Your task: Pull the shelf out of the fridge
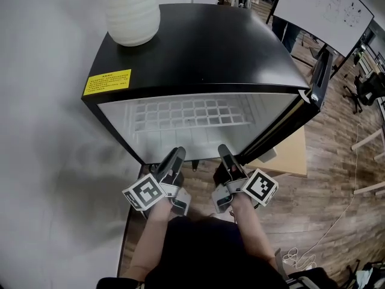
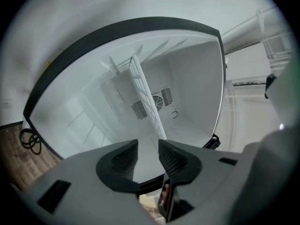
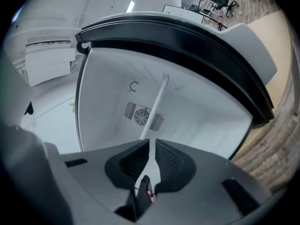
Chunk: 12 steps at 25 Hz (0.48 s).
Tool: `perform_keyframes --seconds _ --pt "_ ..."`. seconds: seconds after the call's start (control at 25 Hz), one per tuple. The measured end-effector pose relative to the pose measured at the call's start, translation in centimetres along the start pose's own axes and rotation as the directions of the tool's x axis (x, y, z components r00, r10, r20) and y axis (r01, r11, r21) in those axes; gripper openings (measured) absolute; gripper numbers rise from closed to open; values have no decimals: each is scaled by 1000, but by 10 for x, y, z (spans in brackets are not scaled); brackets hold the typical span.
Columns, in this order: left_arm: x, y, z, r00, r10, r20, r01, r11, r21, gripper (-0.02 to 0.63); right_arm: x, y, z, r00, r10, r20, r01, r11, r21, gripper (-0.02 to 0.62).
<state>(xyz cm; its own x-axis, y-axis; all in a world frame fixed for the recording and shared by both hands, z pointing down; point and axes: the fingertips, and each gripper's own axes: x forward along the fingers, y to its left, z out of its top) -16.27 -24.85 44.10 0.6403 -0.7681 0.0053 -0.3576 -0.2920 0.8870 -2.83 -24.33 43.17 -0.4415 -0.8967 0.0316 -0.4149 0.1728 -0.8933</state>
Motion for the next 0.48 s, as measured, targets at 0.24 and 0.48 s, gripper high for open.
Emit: perform_keyframes --seconds 0.24,0.48 --pt "10 -9 7 997 -69 42 74 988 -138 216 17 16 14 995 97 24 -98 994 57 140" --pt "25 -9 25 993 -60 98 79 977 -199 247 37 17 29 995 99 32 -101 991 89 201"
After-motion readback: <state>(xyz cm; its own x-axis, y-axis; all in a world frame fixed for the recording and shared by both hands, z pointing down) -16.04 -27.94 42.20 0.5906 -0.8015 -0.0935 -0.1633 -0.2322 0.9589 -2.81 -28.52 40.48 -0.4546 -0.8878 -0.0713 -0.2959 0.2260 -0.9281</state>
